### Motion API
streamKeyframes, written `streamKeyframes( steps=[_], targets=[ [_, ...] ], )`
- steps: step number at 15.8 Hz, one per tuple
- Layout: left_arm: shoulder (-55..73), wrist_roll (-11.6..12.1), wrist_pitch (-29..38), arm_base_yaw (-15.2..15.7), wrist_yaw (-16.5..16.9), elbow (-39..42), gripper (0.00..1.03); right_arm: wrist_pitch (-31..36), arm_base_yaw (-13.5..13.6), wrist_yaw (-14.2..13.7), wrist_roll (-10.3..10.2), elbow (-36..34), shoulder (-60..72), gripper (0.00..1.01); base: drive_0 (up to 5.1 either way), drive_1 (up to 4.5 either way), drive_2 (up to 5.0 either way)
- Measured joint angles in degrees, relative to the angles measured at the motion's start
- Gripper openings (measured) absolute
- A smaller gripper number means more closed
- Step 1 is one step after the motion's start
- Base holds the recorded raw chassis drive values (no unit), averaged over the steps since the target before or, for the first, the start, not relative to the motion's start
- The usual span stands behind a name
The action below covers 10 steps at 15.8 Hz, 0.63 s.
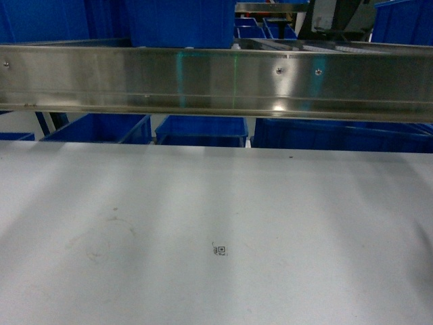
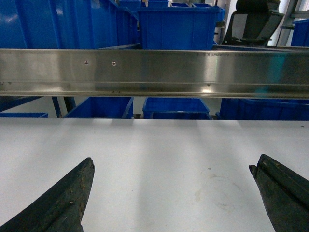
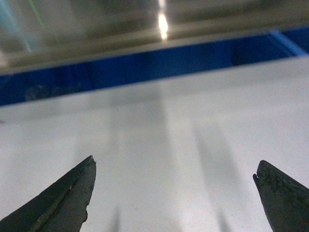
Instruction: Place magnetic block on left shelf second layer
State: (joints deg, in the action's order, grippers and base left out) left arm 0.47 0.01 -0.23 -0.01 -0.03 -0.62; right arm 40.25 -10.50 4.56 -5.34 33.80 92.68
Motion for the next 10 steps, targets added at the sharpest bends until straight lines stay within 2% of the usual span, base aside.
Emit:
streamKeyframes(
  steps=[1, 3, 6, 10],
  targets=[
    [0.0, 0.0, 0.0, 0.0, 0.0, 0.0, 0.98, -3.06, -1.25, -0.92, 0.02, 3.56, 6.71, 0.98, 0.0, 0.0, 0.0],
    [0.0, 0.0, 0.0, 0.0, 0.0, 0.0, 0.98, -1.84, -2.05, -4.42, 1.01, 5.77, 12.44, 0.98, 0.0, 0.0, 0.0],
    [0.0, 0.0, 0.0, 0.0, 0.0, 0.0, 0.98, -1.14, -1.64, -4.52, 1.05, 5.29, 14.71, 0.98, 0.0, 0.0, 0.0],
    [0.0, 0.0, 0.0, 0.0, 0.0, 0.0, 0.98, -0.35, 1.22, -4.72, -1.05, 2.6, 14.97, 0.98, 0.0, 0.0, 0.0]
  ],
)
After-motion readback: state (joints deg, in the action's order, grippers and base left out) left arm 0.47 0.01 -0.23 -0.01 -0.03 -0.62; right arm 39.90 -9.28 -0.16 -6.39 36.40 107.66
